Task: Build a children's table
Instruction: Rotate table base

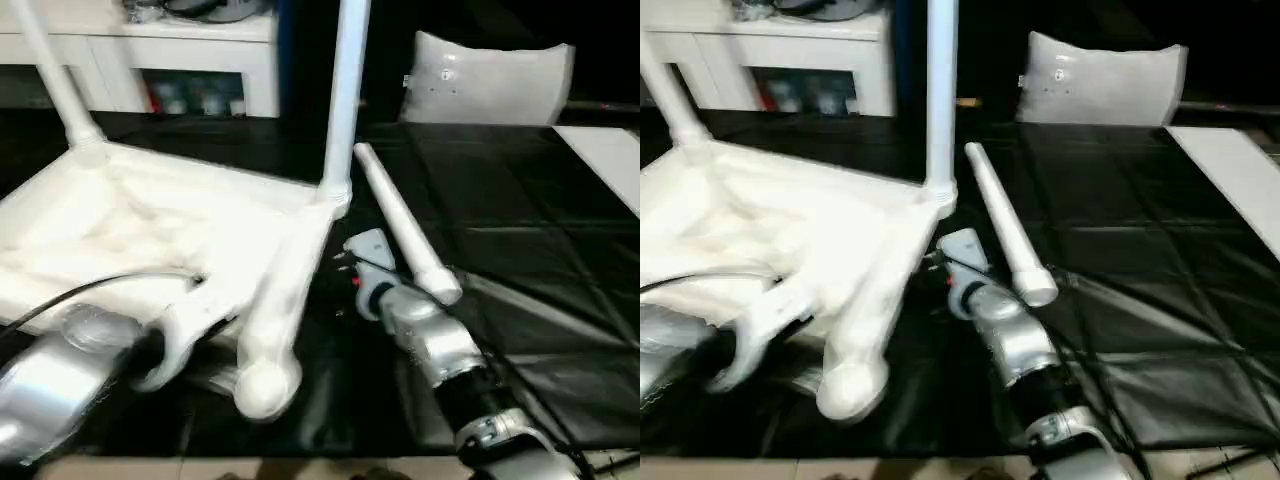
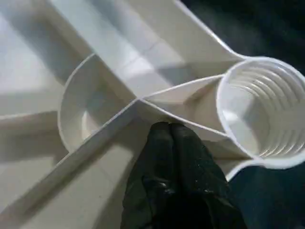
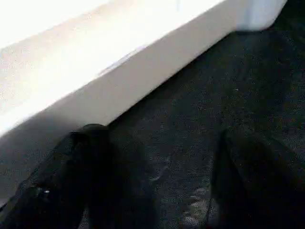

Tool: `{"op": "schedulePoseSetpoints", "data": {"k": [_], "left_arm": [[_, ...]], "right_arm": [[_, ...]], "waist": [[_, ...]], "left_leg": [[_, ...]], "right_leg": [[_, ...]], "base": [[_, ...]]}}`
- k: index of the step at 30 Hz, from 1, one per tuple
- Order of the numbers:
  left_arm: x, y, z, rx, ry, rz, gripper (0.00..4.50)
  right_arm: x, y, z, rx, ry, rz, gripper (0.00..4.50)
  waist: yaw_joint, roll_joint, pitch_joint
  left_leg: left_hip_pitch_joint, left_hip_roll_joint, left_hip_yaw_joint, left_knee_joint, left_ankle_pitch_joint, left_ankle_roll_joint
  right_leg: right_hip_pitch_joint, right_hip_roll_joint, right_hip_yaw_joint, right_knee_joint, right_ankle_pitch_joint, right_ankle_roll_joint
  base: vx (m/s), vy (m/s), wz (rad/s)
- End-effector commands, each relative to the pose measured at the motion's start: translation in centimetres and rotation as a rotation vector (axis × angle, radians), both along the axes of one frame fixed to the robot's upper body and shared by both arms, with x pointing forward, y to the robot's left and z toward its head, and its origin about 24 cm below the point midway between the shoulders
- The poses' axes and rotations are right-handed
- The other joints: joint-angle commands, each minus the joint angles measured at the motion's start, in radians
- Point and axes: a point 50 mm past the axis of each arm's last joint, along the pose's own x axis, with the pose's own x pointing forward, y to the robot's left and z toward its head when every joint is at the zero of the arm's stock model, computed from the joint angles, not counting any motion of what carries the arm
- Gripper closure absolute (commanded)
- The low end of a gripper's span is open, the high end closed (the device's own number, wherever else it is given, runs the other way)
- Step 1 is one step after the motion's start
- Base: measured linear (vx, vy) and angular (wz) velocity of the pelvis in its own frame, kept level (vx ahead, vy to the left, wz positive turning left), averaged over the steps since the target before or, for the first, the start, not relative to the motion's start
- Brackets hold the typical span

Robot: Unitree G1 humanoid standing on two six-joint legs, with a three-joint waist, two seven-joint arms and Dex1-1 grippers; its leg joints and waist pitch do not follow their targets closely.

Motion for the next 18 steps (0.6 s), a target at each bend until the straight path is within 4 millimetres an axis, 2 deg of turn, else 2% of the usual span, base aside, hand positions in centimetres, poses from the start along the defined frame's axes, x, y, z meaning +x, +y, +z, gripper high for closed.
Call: {"op": "schedulePoseSetpoints", "data": {"k": [1, 2, 3, 4, 6, 7, 8, 9, 12, 15, 16, 18], "left_arm": [[1.5, -3.8, 0.8, -0.126, -0.125, -0.065, 4.48], [1.7, -4.0, 0.8, -0.132, -0.138, -0.052, 4.48], [2.2, -4.3, 0.7, -0.138, -0.164, -0.024, 4.48], [2.8, -4.2, 0.4, -0.11, -0.196, -0.002, 4.48], [3.1, -4.1, 0.3, -0.093, -0.211, 0.005, 4.48], [3.5, -3.9, 0.0, -0.073, -0.222, 0.017, 4.48], [3.6, -3.9, 0.0, -0.07, -0.223, 0.019, 4.48], [3.7, -3.9, 0.0, -0.075, -0.229, 0.019, 4.48], [3.9, -4.3, 0.3, -0.111, -0.258, 0.011, 4.48], [3.9, -4.6, 1.0, -0.185, -0.285, 0.032, 4.48], [3.8, -4.5, 1.2, -0.193, -0.283, 0.03, 4.17], [3.4, -4.2, 1.4, -0.192, -0.282, 0.015, 4.09]], "right_arm": [[-0.3, 2.3, 0.7, 0.037, -0.022, 0.086, 0.0], [-0.2, 2.3, 0.7, 0.037, -0.024, 0.083, 0.0], [-0.1, 2.3, 0.8, 0.035, -0.03, 0.078, 0.0], [0.2, 2.0, 1.0, 0.027, -0.047, 0.067, 0.0], [0.3, 1.8, 1.3, 0.019, -0.058, 0.061, 0.0], [0.6, 1.3, 1.7, 0.005, -0.085, 0.051, 0.0], [0.8, 0.9, 2.1, -0.004, -0.104, 0.04, 0.0], [1.0, 0.5, 2.6, -0.011, -0.12, 0.023, 0.0], [2.0, -1.3, 4.1, -0.051, -0.162, -0.073, 0.0], [3.3, -4.3, 5.4, -0.173, -0.132, -0.224, 0.0], [3.6, -5.0, 5.7, -0.209, -0.111, -0.249, 0.0], [4.1, -5.6, 6.1, -0.221, -0.071, -0.241, 0.0]], "waist": [[0.003, 0.03, -0.063], [0.0, 0.035, -0.064], [0.001, 0.028, -0.066], [-0.002, 0.027, -0.068], [-0.003, 0.027, -0.074], [-0.002, 0.034, -0.073], [-0.004, 0.03, -0.073], [-0.003, 0.03, -0.074], [0.004, 0.031, -0.075], [0.003, 0.025, -0.072], [0.004, 0.026, -0.072], [0.005, 0.022, -0.07]], "left_leg": [[0.025, 0.026, -0.016, -0.075, -0.304, -0.069], [0.024, 0.025, -0.015, -0.074, -0.306, -0.069], [0.024, 0.026, -0.016, -0.073, -0.304, -0.066], [0.019, 0.024, -0.016, -0.073, -0.296, -0.063], [0.015, 0.024, -0.016, -0.069, -0.262, -0.048], [0.017, 0.022, -0.014, -0.068, -0.252, -0.04], [0.016, 0.023, -0.014, -0.066, -0.247, -0.037], [0.015, 0.023, -0.013, -0.066, -0.234, -0.033], [0.017, 0.025, -0.012, -0.065, -0.206, -0.028], [0.022, 0.025, -0.01, -0.066, -0.206, -0.036], [0.022, 0.025, -0.01, -0.065, -0.21, -0.039], [0.024, 0.024, -0.008, -0.064, -0.236, -0.045]], "right_leg": [[0.04, -0.065, 0.045, -0.083, -0.23, -0.176], [0.04, -0.063, 0.045, -0.083, -0.226, -0.175], [0.042, -0.065, 0.045, -0.085, -0.222, -0.175], [0.044, -0.066, 0.045, -0.083, -0.215, -0.177], [0.049, -0.067, 0.044, -0.08, -0.168, -0.188], [0.044, -0.063, 0.043, -0.084, -0.152, -0.191], [0.047, -0.063, 0.044, -0.081, -0.138, -0.196], [0.049, -0.064, 0.043, -0.078, -0.127, -0.202], [0.05, -0.062, 0.043, -0.076, -0.113, -0.202], [0.047, -0.057, 0.042, -0.075, -0.123, -0.203], [0.048, -0.058, 0.042, -0.074, -0.13, -0.202], [0.045, -0.059, 0.043, -0.079, -0.174, -0.183]], "base": [[0.0, 0.0, 0.0], [0.0, 0.0, 0.0], [0.0, 0.0, 0.0], [0.0, 0.0, 0.0], [0.0, 0.0, 0.0], [0.0, 0.0, 0.0], [0.0, 0.0, 0.0], [0.0, 0.0, 0.0], [0.0, 0.0, 0.0], [0.0, 0.0, 0.0], [0.0, 0.0, 0.0], [0.0, 0.0, 0.0]]}}
